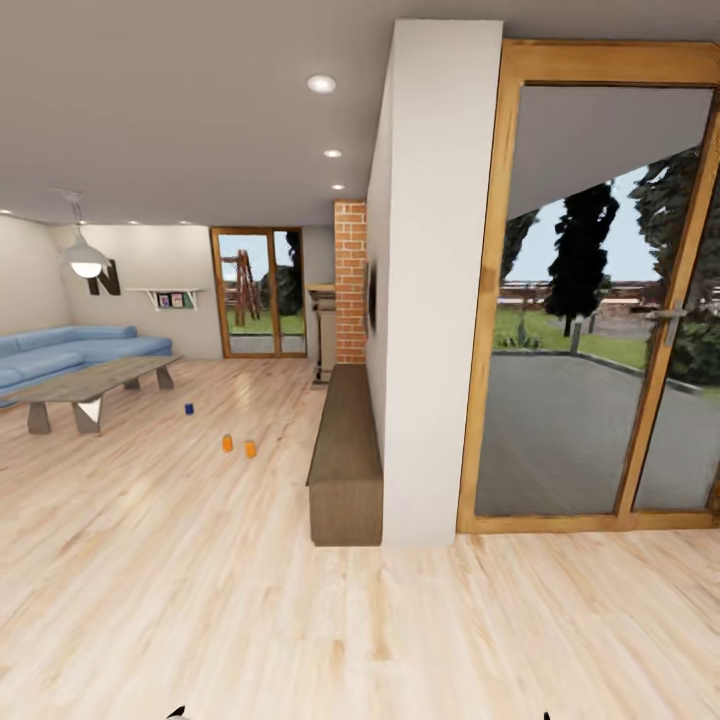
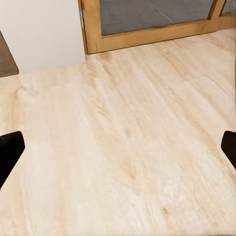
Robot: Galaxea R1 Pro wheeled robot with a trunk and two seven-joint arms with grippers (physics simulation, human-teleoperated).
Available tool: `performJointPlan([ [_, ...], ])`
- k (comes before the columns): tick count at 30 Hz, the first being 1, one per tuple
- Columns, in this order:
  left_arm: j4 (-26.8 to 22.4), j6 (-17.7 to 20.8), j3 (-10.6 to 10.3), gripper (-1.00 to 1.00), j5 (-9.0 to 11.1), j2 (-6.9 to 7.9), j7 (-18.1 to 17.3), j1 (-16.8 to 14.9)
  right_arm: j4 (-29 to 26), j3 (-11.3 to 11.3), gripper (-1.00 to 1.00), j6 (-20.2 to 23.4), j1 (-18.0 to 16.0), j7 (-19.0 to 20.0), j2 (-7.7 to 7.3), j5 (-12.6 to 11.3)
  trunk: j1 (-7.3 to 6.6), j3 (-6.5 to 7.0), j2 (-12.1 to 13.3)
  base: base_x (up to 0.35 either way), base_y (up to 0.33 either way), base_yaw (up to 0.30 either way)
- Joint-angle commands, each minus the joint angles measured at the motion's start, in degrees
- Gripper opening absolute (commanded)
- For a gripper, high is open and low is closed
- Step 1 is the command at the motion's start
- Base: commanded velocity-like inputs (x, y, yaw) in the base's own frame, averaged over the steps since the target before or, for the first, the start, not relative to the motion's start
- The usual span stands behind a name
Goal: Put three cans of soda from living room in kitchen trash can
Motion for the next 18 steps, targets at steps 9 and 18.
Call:
performJointPlan([
  [9,0.0,-0.14,0.0,1.0,0.05,0.04,0.23,0.03,0.0,0.0,1.0,0.0,0.0,0.0,0.0,0.0,0.0,-0.35,0.0,0.206,0.204,-0.232],
  [18,0.0,-0.25,0.0,1.0,-0.01,0.01,0.44,0.07,0.0,0.0,1.0,-0.01,0.0,0.0,0.01,0.0,0.0,-0.71,0.0,0.036,-0.106,-0.232],
])
